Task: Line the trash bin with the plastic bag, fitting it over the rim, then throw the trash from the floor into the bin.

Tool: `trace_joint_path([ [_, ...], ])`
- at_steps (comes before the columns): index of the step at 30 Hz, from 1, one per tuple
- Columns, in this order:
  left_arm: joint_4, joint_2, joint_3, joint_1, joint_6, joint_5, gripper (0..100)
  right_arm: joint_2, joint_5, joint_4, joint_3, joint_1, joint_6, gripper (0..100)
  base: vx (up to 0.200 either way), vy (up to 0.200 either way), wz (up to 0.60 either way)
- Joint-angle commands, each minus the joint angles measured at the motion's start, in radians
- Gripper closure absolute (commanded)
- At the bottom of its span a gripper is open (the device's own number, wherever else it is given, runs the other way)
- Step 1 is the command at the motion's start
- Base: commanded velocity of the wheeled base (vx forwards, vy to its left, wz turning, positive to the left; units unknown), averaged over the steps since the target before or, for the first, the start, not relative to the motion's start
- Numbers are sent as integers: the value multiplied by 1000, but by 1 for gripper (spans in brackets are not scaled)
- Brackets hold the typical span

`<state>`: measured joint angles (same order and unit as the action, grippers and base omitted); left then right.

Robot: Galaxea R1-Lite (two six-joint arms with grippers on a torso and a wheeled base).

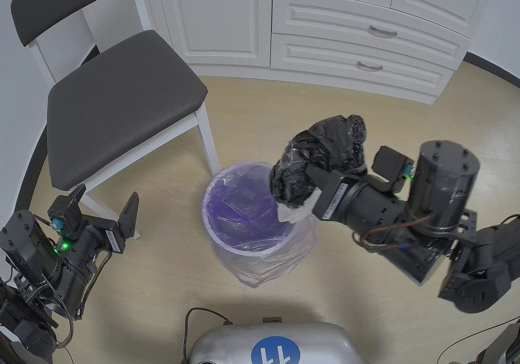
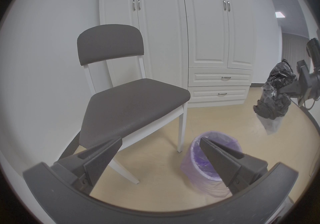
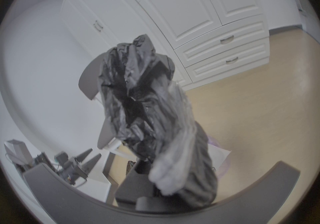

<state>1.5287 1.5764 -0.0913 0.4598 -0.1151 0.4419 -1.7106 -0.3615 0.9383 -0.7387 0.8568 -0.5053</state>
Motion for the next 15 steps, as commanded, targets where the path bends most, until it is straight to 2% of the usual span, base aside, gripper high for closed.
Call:
trace_joint_path([
  [1,-1,-21,2,-30,-46,4,0,-276,-93,171,-60,73,-94,100,0,0,0],
  [5,-1,-18,8,-110,-72,1,0,-394,-108,241,-110,80,-111,100,0,0,0],
  [8,1,-26,16,-138,-89,1,0,-417,-108,243,-136,77,-133,100,0,0,0],
  [12,-1,-78,18,-181,-133,-5,0,-425,-36,140,-252,48,-200,100,0,0,0],
  [15,-1,-101,19,-194,-158,-6,0,-428,75,0,-366,-13,-285,100,0,0,0],
])
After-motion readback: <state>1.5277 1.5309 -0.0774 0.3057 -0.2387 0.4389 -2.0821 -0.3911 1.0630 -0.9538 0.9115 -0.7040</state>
